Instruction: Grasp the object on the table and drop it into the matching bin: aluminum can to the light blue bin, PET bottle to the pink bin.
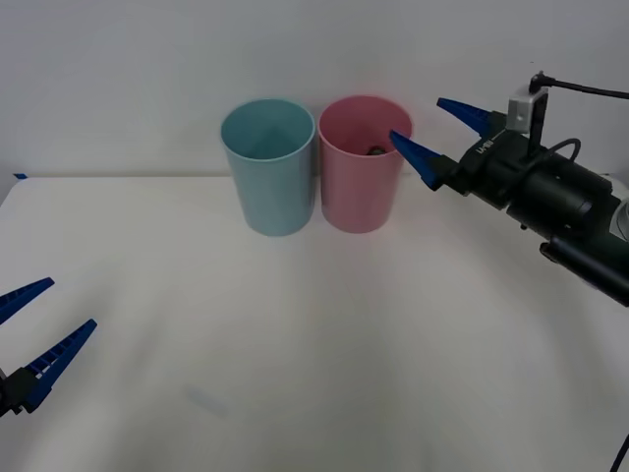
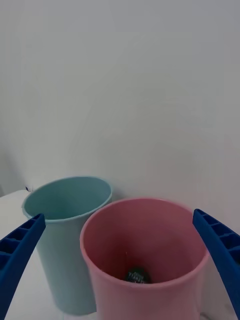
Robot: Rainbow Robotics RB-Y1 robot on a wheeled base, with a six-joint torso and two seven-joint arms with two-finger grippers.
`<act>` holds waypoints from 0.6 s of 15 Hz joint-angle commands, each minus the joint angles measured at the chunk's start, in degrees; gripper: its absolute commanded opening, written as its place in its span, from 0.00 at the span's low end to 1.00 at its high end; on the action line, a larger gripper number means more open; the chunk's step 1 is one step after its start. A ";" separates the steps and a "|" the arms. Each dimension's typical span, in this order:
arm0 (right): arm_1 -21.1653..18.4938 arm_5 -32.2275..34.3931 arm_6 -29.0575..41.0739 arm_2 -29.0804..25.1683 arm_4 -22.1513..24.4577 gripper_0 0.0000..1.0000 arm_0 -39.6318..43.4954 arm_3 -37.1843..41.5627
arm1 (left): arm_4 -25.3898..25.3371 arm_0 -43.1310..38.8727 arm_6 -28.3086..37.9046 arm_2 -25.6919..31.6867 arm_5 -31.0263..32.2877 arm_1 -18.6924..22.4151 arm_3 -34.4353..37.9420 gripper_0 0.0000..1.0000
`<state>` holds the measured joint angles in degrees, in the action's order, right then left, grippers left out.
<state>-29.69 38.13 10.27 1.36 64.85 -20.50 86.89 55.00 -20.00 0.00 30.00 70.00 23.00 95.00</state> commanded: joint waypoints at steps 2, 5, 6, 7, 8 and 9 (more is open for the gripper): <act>-0.63 0.63 -0.60 -4.00 0.01 1.00 10.13 8.83 | 0.00 0.00 0.00 0.00 0.00 0.00 0.00 1.00; -0.63 3.27 -2.09 -7.78 0.01 1.00 16.72 12.25 | 0.00 0.00 0.00 0.00 0.00 0.00 0.00 1.00; -0.63 4.41 -2.62 -9.01 0.01 1.00 18.30 12.87 | 0.00 0.00 0.00 0.00 0.00 0.00 0.00 1.00; -0.72 6.08 -3.50 -10.50 -0.08 1.00 20.24 13.22 | 0.00 0.00 0.00 0.00 0.00 0.00 0.00 1.00; -0.63 7.49 -4.38 -11.73 -0.17 1.00 21.82 13.22 | 0.00 0.00 0.00 0.00 0.00 0.00 0.00 1.00; -0.63 8.45 -6.40 -12.70 -0.43 1.00 23.05 13.22 | 0.00 0.00 0.00 0.00 0.00 0.00 0.00 1.00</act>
<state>-30.35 45.79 5.23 -10.61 64.62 1.62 100.10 55.00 -20.00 0.00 30.00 70.00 23.00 95.00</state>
